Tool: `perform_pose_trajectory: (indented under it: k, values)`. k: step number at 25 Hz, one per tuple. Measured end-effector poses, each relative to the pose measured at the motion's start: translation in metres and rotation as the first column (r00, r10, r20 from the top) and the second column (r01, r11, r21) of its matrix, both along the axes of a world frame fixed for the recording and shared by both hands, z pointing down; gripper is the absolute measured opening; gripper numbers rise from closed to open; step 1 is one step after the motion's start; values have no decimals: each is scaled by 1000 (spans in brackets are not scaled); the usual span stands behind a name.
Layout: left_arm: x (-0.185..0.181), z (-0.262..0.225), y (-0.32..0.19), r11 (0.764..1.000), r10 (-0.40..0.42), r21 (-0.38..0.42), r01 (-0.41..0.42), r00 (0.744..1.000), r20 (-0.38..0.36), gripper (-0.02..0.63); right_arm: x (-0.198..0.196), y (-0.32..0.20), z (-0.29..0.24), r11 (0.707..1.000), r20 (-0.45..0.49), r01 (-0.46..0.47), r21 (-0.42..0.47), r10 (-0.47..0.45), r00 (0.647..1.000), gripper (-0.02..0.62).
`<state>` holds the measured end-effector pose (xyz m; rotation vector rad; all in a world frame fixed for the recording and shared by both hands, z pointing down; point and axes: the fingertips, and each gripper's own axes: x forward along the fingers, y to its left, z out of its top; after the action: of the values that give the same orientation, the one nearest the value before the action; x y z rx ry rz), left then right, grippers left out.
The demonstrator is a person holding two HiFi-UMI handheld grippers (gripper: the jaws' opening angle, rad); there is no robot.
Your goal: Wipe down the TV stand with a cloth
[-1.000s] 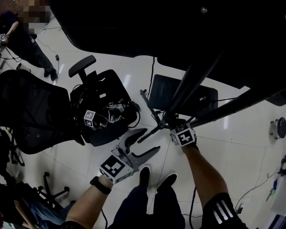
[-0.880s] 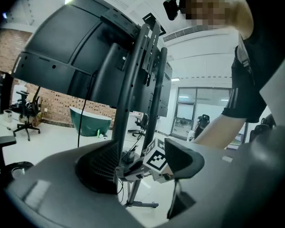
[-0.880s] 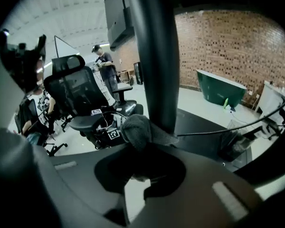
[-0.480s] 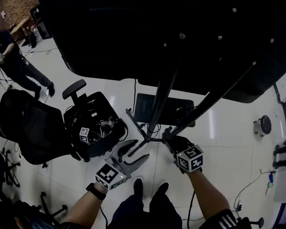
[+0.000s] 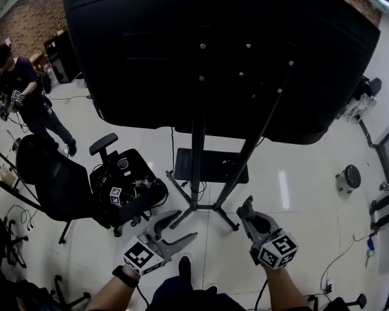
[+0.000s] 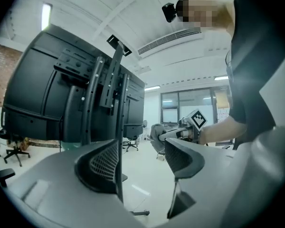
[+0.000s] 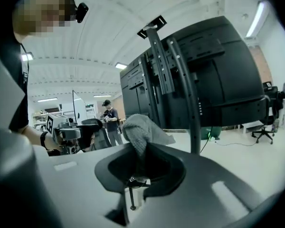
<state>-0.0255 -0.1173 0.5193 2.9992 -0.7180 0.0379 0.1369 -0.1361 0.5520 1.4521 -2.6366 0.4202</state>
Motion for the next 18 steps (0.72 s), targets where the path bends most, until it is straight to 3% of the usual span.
perform_pose_trajectory:
  k: [4,10,18]
  values:
    - [29,-21,65,999,-7,35,7,1000,-1,328,26,70,-21,998,-39,23,55,-21,999,32]
    - [73,-42,152,998,-6,66,8,999,-37,328,64,158,-34,996,-2,11,86,-10,1000,32]
    - [58,-63,207,996,-63,64,66,997,-49,337,79,227,-49,993,5,9,117,-10,1000,31]
